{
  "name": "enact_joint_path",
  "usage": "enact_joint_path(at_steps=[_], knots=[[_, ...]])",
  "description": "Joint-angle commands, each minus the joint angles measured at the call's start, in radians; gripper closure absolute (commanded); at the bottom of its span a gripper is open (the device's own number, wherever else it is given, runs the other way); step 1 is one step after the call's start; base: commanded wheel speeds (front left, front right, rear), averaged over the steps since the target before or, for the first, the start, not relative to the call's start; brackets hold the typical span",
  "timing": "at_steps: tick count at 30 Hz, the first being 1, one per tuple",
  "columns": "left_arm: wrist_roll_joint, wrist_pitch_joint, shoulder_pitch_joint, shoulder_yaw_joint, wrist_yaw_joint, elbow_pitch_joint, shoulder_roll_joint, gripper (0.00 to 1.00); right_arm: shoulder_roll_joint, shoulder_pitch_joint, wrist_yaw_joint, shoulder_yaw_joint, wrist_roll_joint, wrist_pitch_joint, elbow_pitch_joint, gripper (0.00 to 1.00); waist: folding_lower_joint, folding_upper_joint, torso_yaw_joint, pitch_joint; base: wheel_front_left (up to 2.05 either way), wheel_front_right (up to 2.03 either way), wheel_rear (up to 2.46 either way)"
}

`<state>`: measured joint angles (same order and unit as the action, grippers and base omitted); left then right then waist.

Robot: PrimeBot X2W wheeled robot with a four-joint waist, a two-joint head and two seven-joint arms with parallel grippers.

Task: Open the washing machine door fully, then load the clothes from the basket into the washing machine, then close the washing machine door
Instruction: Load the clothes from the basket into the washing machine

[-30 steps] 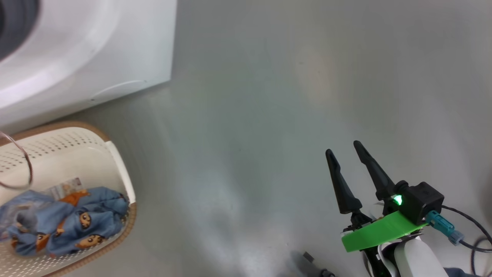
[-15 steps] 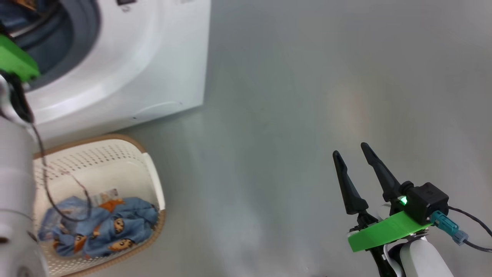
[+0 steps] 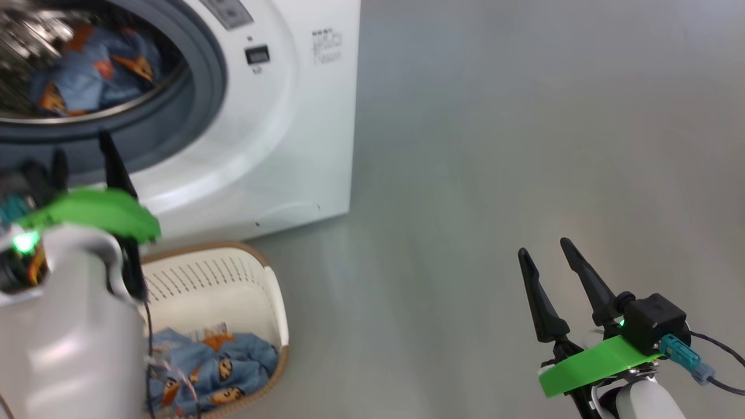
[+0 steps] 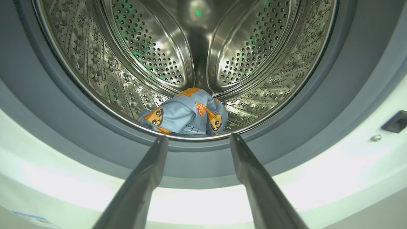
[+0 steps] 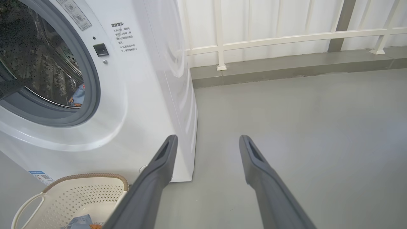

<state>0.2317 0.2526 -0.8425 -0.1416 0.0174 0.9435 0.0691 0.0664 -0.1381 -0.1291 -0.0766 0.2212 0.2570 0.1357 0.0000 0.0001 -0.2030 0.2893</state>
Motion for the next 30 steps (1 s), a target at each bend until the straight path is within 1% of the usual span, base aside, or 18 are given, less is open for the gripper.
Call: enact_joint_path(at_steps=[1, 6, 8, 9, 16, 18, 20, 22, 23, 26, 30], knots=[[-0.004, 0.009, 0.066, -0.018, 0.0, -0.061, 0.026, 0.0, 0.009, 0.025, -0.002, -0.012, -0.013, 0.005, -0.019, 0.0, 0.0, -0.0001, 0.028, -0.085, 0.0, 0.0, 0.0], [0.002, 0.009, 0.235, -0.016, -0.011, -0.159, 0.001, 0.0, 0.018, 0.068, -0.002, -0.001, -0.016, 0.005, -0.008, 0.0, 0.0, -0.0001, 0.042, -0.162, 0.0, 0.0, 0.0], [0.002, 0.009, 0.3, -0.011, -0.008, -0.209, -0.006, 0.0, 0.024, 0.086, -0.002, 0.005, -0.018, 0.005, -0.006, 0.0, 0.0, -0.0001, 0.05, -0.189, 0.0, 0.0, 0.0], [0.002, 0.009, 0.3, -0.011, -0.008, -0.209, -0.006, 0.0, 0.024, 0.086, -0.002, 0.005, -0.018, 0.005, -0.006, 0.0, 0.0, -0.0001, 0.05, -0.189, 0.0, 0.0, 0.0], [0.031, 0.009, 0.529, 0.035, -0.01, -0.359, -0.018, 0.0, 0.047, 0.13, -0.002, 0.011, -0.022, 0.005, -0.012, 0.0, 0.0, -0.0001, 0.081, -0.249, 0.0, 0.0, 0.0], [0.055, 0.009, 0.586, 0.054, -0.013, -0.401, -0.018, 0.0, 0.052, 0.138, -0.002, 0.013, -0.022, 0.005, -0.013, 0.0, 0.0, -0.0001, 0.089, -0.258, 0.0, 0.0, 0.0], [0.052, 0.009, 0.637, 0.082, 0.0, -0.442, -0.018, 0.0, 0.056, 0.143, -0.002, 0.016, -0.022, 0.005, -0.013, 0.0, 0.0, -0.0001, 0.099, -0.265, 0.0, 0.0, 0.0], [0.09, 0.009, 0.681, 0.105, 0.011, -0.477, -0.019, 0.0, 0.06, 0.146, -0.002, 0.013, -0.023, 0.005, -0.012, 0.0, 0.0, -0.0001, 0.108, -0.27, 0.0, 0.0, 0.0], [0.092, 0.009, 0.7, 0.116, 0.02, -0.495, -0.019, 0.0, 0.061, 0.146, -0.002, 0.012, -0.023, 0.005, -0.011, 0.0, 0.0, -0.0001, 0.11, -0.271, 0.0, 0.0, 0.0], [0.13, 0.009, 0.747, 0.137, 0.044, -0.543, -0.019, 0.0, 0.061, 0.145, -0.002, 0.012, -0.023, 0.005, -0.01, 0.0, 0.0, -0.0001, 0.123, -0.276, 0.0, 0.0, 0.0], [0.143, 0.009, 0.797, 0.17, 0.066, -0.593, -0.019, 0.0, 0.064, 0.155, -0.002, 0.008, -0.022, 0.005, -0.008, 0.0, 0.0, -0.0001, 0.141, -0.287, 0.0, 0.0, 0.0]])
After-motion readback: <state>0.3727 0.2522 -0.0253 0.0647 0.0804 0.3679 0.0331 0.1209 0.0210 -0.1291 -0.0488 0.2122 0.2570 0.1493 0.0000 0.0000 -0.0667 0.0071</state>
